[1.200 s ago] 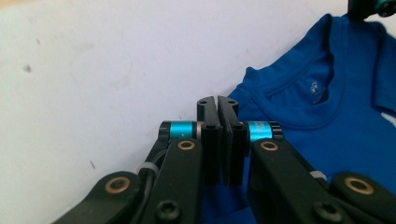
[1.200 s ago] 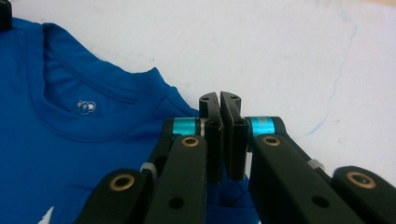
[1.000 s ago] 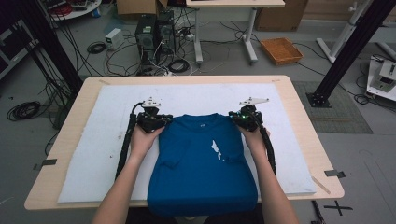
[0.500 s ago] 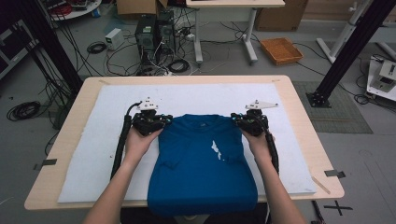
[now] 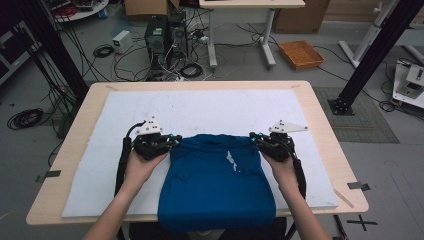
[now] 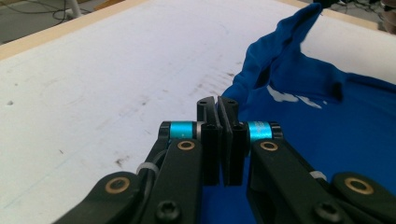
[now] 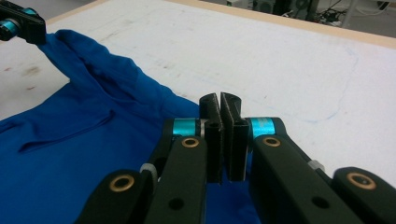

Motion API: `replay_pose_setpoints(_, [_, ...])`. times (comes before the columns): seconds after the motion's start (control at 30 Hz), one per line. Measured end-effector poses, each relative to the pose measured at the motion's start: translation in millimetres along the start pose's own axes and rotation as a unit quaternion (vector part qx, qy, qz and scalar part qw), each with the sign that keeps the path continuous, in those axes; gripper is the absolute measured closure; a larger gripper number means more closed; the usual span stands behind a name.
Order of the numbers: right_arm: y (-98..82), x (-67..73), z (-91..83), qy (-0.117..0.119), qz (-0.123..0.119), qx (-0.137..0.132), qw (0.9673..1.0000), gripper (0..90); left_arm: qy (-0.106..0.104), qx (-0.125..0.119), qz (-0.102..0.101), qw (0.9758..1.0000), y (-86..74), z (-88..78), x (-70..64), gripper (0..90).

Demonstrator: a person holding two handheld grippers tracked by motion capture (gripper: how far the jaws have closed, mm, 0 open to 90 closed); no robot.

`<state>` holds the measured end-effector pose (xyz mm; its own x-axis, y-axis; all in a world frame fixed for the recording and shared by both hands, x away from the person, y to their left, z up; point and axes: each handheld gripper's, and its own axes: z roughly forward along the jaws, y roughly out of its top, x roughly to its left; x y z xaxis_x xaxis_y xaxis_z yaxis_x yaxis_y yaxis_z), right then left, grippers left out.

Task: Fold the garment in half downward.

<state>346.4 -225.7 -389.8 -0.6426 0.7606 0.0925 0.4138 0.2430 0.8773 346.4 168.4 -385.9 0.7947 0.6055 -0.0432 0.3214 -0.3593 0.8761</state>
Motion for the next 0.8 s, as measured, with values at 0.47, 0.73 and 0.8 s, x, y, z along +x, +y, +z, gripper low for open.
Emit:
replay_pose_setpoints(0.47, [-30.7, 29.8, -32.5, 0.011, -0.030, 0.011, 0.9994, 88.4, -0.039, 0.020, 0.030, 0.9986, -26.0, -18.5, -37.4, 87.8])
replay_pose_setpoints(0.73, [-54.3, 44.7, -44.4, 0.018, -0.041, 0.031, 0.9985, 88.3, -0.047, 0.038, 0.050, 0.9969, -39.4, -21.9, -53.6, 87.7])
replay_pose_setpoints(0.8, [-59.2, 48.1, -47.1, 0.020, -0.046, 0.036, 0.9981, 88.3, -0.048, 0.042, 0.056, 0.9964, -43.2, -21.5, -57.9, 87.7])
